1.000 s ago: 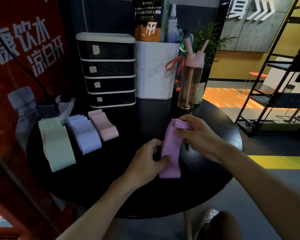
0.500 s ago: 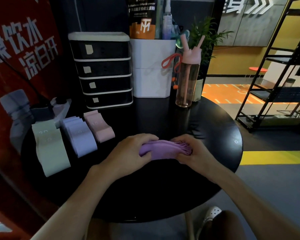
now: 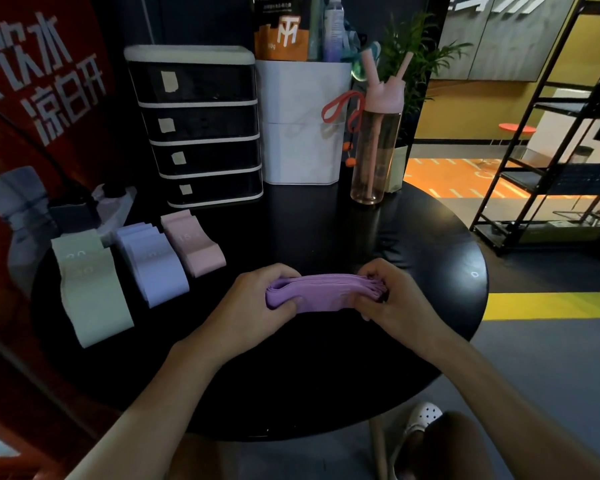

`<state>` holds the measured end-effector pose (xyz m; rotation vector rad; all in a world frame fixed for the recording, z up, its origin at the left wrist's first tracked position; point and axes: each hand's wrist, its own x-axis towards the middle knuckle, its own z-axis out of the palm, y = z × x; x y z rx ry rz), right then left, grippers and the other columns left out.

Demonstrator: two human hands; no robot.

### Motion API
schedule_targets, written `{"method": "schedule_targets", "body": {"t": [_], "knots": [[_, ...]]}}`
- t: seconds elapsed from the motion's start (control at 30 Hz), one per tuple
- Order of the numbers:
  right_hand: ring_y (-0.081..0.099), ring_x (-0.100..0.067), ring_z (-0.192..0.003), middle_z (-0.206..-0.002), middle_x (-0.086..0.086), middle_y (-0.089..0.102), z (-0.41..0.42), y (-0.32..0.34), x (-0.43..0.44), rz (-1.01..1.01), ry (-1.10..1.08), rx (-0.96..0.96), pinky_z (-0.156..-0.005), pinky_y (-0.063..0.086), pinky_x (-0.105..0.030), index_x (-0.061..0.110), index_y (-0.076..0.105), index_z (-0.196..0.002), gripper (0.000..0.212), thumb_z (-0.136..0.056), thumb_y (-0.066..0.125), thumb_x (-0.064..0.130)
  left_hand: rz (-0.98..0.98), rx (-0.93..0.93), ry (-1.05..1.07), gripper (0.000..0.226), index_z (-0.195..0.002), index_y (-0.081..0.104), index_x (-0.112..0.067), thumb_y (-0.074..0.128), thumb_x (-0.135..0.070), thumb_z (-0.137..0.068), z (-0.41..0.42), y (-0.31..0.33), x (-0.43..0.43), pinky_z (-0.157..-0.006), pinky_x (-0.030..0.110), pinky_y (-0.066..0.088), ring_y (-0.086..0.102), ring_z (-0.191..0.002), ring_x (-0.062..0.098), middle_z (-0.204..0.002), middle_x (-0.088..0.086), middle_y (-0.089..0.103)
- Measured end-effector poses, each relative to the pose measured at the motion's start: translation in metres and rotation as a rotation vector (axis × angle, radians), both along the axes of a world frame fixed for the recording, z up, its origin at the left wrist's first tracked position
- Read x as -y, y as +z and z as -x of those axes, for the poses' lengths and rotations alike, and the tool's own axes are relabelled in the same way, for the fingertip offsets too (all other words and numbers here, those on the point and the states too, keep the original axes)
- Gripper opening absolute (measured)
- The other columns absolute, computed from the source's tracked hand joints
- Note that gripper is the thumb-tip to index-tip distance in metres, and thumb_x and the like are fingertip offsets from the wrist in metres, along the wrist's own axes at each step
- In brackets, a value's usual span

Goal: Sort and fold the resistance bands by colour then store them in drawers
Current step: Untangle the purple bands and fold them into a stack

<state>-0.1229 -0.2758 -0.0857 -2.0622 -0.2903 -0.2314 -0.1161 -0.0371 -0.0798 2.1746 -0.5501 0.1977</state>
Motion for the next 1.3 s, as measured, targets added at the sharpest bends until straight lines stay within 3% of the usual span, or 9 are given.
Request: {"method": "schedule_targets", "body": {"t": [0.23, 0.37, 0.5, 0.57, 0.7, 0.83, 0.97, 1.1, 1.3], "knots": [[0.066, -0.020, -0.074, -0.089, -0.007, 0.071, 0.004, 0.005, 0.007, -0.048, 0.043, -0.035, -0.070, 0.053, -0.022, 0.018, 0.064, -0.108, 0.041, -0.077, 0.070, -0.008, 0.055, -0.029, -0.016, 0.030, -0.099, 0.070, -0.031, 0.071, -0.006, -0.083, 0.001, 0.001, -0.001, -0.078, 0.010, 0.047, 0.067, -0.090, 0.003, -0.093, -0.020, 0.070], [0.071, -0.017, -0.081, -0.090, -0.003, 0.074, 0.004, 0.001, 0.008, -0.168, -0.008, -0.061, -0.075, 0.057, -0.033, 0.019, 0.069, -0.103, 0.025, -0.084, 0.072, 0.003, 0.082, -0.039, -0.014, 0.027, -0.098, 0.070, -0.029, 0.071, -0.005, -0.084, 0.000, 0.001, -0.001, -0.077, 0.009, 0.046, 0.067, -0.090, 0.002, -0.093, -0.021, 0.070], [0.070, -0.013, -0.094, -0.103, 0.000, 0.073, 0.006, 0.006, 0.005, -0.173, -0.019, -0.049, -0.085, 0.059, -0.038, 0.016, 0.066, -0.116, 0.030, -0.087, 0.070, 0.009, 0.139, -0.062, -0.006, 0.024, -0.097, 0.072, -0.020, 0.070, -0.001, -0.084, 0.000, 0.002, -0.001, -0.076, 0.011, 0.048, 0.067, -0.087, 0.005, -0.091, -0.014, 0.072], [0.068, -0.010, -0.094, -0.104, 0.003, 0.071, 0.006, 0.015, 0.000, -0.131, -0.012, -0.005, -0.083, 0.059, -0.037, 0.021, 0.063, -0.118, 0.033, -0.088, 0.070, 0.010, 0.180, -0.077, -0.001, 0.024, -0.095, 0.072, -0.016, 0.069, 0.004, -0.082, -0.002, 0.004, -0.002, -0.075, 0.015, 0.051, 0.069, -0.084, 0.009, -0.089, -0.005, 0.073], [0.064, -0.004, -0.078, -0.095, 0.006, 0.068, 0.001, 0.053, -0.016, -0.048, 0.086, 0.159, -0.069, 0.050, -0.017, 0.027, 0.055, -0.119, 0.040, -0.087, 0.071, 0.010, 0.266, -0.101, -0.033, 0.028, -0.096, 0.069, -0.015, 0.072, 0.008, -0.080, -0.006, 0.018, -0.004, -0.078, 0.019, 0.051, 0.069, -0.086, 0.009, -0.093, 0.002, 0.074], [0.065, -0.014, -0.078, -0.088, 0.004, 0.069, -0.010, 0.090, -0.035, 0.056, 0.215, 0.164, -0.068, 0.053, -0.027, 0.027, 0.046, -0.114, 0.046, -0.082, 0.077, 0.015, 0.359, -0.081, -0.165, 0.035, -0.111, 0.067, -0.021, 0.077, -0.003, -0.083, -0.009, 0.052, -0.002, -0.091, 0.025, 0.055, 0.070, -0.101, 0.015, -0.107, 0.000, 0.074], [0.068, -0.014, -0.080, -0.091, 0.002, 0.070, -0.021, 0.104, -0.048, -0.005, 0.237, 0.134, -0.068, 0.057, -0.027, 0.024, 0.046, -0.101, 0.042, -0.078, 0.081, 0.016, 0.385, -0.050, -0.160, 0.035, -0.115, 0.067, -0.009, 0.077, -0.002, -0.082, -0.021, 0.079, -0.008, -0.091, 0.028, 0.055, 0.071, -0.098, 0.018, -0.105, 0.008, 0.074], [0.068, -0.018, -0.085, -0.097, 0.001, 0.061, -0.032, 0.107, -0.054, -0.037, 0.263, 0.116, -0.073, 0.059, -0.040, 0.019, 0.045, -0.101, 0.046, -0.075, 0.082, 0.009, 0.383, -0.117, -0.164, 0.040, -0.120, 0.064, -0.012, 0.076, -0.004, -0.082, -0.028, 0.089, -0.016, -0.089, 0.025, 0.054, 0.069, -0.093, 0.012, -0.105, 0.009, 0.073], [0.067, -0.009, -0.089, -0.107, 0.004, 0.058, -0.052, 0.101, -0.067, -0.080, 0.282, 0.060, -0.077, 0.057, -0.030, 0.031, 0.042, -0.116, 0.061, -0.075, 0.083, 0.013, 0.319, -0.137, -0.206, 0.025, -0.103, 0.072, -0.014, 0.076, -0.017, -0.079, -0.041, 0.102, -0.026, -0.090, 0.026, 0.055, 0.071, -0.096, 0.016, -0.102, 0.007, 0.075]]}}
